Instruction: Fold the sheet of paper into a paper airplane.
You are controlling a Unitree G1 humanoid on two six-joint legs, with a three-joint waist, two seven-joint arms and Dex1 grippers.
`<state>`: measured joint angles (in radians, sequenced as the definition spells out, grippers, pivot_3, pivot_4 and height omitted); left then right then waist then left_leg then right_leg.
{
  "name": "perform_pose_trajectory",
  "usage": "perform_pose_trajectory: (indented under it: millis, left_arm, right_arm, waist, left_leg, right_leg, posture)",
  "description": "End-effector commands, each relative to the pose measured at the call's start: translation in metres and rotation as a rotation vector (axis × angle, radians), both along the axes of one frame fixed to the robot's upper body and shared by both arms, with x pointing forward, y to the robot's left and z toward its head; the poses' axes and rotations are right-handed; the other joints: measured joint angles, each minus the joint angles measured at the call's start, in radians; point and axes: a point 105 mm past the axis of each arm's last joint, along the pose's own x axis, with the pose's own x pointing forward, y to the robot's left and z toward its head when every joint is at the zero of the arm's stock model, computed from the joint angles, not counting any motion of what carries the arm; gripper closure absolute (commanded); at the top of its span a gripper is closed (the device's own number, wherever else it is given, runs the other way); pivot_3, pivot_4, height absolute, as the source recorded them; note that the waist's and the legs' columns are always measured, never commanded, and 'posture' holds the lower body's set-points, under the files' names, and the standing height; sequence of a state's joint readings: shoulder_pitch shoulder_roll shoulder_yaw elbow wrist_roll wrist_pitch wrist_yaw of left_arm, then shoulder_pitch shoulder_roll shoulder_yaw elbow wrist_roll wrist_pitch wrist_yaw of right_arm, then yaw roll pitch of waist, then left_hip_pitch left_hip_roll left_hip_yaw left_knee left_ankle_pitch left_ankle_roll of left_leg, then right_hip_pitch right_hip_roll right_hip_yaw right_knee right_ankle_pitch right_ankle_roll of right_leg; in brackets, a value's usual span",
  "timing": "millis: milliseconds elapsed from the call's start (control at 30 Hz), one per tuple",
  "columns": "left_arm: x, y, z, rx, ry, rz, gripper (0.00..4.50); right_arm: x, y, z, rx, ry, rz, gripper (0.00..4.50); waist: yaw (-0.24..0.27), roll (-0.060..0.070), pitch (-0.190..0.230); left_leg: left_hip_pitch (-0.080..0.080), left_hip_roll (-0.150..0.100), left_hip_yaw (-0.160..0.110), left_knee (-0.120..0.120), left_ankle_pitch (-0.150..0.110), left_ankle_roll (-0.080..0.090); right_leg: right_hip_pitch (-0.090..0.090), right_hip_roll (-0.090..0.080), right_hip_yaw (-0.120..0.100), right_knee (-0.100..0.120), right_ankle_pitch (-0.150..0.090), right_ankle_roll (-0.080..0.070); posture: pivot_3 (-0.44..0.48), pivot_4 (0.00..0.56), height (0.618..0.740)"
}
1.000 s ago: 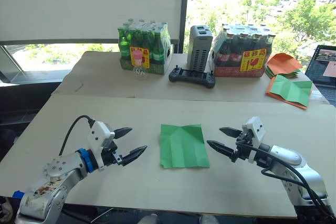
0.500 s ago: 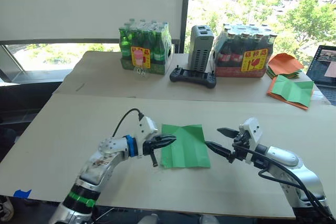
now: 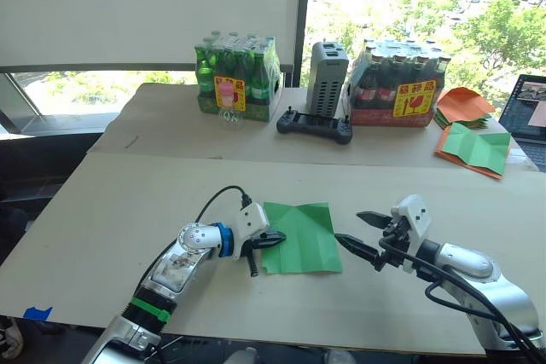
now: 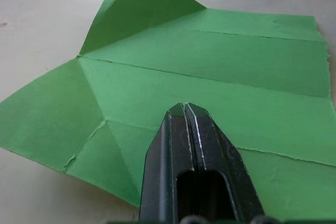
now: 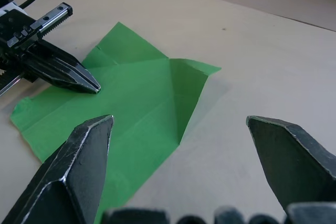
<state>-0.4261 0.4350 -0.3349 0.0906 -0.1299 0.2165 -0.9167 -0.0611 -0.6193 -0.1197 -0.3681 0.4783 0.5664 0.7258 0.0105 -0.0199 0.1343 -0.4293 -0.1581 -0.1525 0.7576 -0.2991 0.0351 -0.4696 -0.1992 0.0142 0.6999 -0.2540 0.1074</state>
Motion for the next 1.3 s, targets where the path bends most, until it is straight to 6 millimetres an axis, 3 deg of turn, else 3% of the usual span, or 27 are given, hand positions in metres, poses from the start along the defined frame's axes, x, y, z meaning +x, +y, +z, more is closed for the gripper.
perform_pose_trajectory:
  millis: [33,67,167,300,400,500,533,867,1100,1300]
  left_arm:
    - [-0.007,0.002,-0.017,0.074,0.045,-0.020,4.47]
    - [-0.007,0.002,-0.017,0.075,0.045,-0.021,4.47]
    - [-0.007,0.004,-0.016,0.076,0.044,-0.016,4.50]
    - [-0.008,0.004,-0.016,0.074,0.051,-0.015,4.50]
    - [-0.009,0.003,-0.016,0.073,0.060,-0.019,4.50]
    - [-0.010,0.003,-0.015,0.070,0.065,-0.023,4.50]
    - [-0.010,0.003,-0.015,0.067,0.069,-0.026,4.50]
    - [-0.007,0.003,-0.014,0.077,0.069,-0.043,4.50]
    - [-0.008,0.001,-0.015,0.075,0.075,-0.053,4.50]
    - [-0.009,0.001,-0.015,0.077,0.078,-0.058,4.50]
  right_arm:
    - [-0.008,0.003,0.012,-0.014,-0.019,0.045,0.00]
    - [-0.010,0.003,0.011,-0.020,-0.011,0.051,0.00]
    - [-0.016,0.001,0.004,-0.066,0.030,0.077,0.82]
    - [-0.029,0.001,0.001,-0.092,0.075,0.136,2.23]
    - [-0.057,0.013,-0.005,-0.071,0.189,0.266,3.29]
    - [-0.070,0.019,-0.012,-0.078,0.246,0.308,4.32]
    - [-0.073,0.021,-0.014,-0.082,0.258,0.318,4.46]
    - [-0.057,0.037,-0.050,-0.108,0.234,0.150,4.46]
    - [-0.039,0.028,-0.054,-0.083,0.156,-0.028,4.46]
    - [-0.019,0.026,-0.045,0.002,0.081,-0.134,4.46]
  waist:
    - [0.000,0.000,0.000]
    - [0.000,0.000,0.000]
    - [0.001,0.000,0.000]
    - [0.001,0.000,0.000]
    - [0.001,0.000,0.000]
    - [0.000,0.000,0.000]
    - [0.001,0.000,0.000]
    - [0.001,-0.002,-0.002]
    - [0.001,-0.002,-0.003]
    - [0.001,-0.002,-0.003]
  left_leg:
    - [0.000,0.000,0.000,0.000,0.000,0.000]
    - [0.000,0.000,0.000,0.000,0.000,0.000]
    - [0.004,0.000,0.000,-0.001,0.000,0.000]
    - [0.006,0.000,0.000,-0.001,-0.001,0.001]
    - [0.007,0.000,0.000,-0.001,-0.001,0.002]
    - [0.007,0.001,-0.001,-0.001,-0.002,0.003]
    - [0.008,0.001,-0.001,-0.001,-0.002,0.003]
    - [0.009,0.001,-0.001,-0.002,-0.002,0.003]
    - [0.012,0.000,-0.001,-0.002,-0.002,0.003]
    - [0.013,0.000,0.000,-0.002,-0.002,0.003]
  right_leg:
    - [0.000,0.000,0.000,0.000,0.000,0.000]
    - [0.000,0.000,0.000,0.000,0.000,0.000]
    - [0.004,0.000,0.000,-0.001,0.000,0.000]
    - [0.007,0.000,-0.001,-0.003,0.000,0.000]
    - [0.008,0.000,-0.001,-0.003,-0.001,0.001]
    - [0.010,0.000,-0.001,-0.005,-0.001,0.001]
    - [0.011,0.000,-0.001,-0.006,-0.001,0.001]
    - [0.012,0.000,-0.001,-0.007,-0.001,0.002]
    - [0.013,0.000,-0.001,-0.006,-0.001,0.002]
    - [0.014,0.000,-0.001,-0.006,-0.001,0.002]
  posture:
    - [0.000,0.150,0.675]
    - [0.000,0.150,0.675]
    - [0.000,0.150,0.675]
    - [0.000,0.150,0.675]
    - [0.000,0.150,0.675]
    - [0.000,0.150,0.675]
    - [0.000,0.150,0.675]
    - [0.000,0.150,0.675]
    - [0.000,0.150,0.675]
    - [0.000,0.150,0.675]
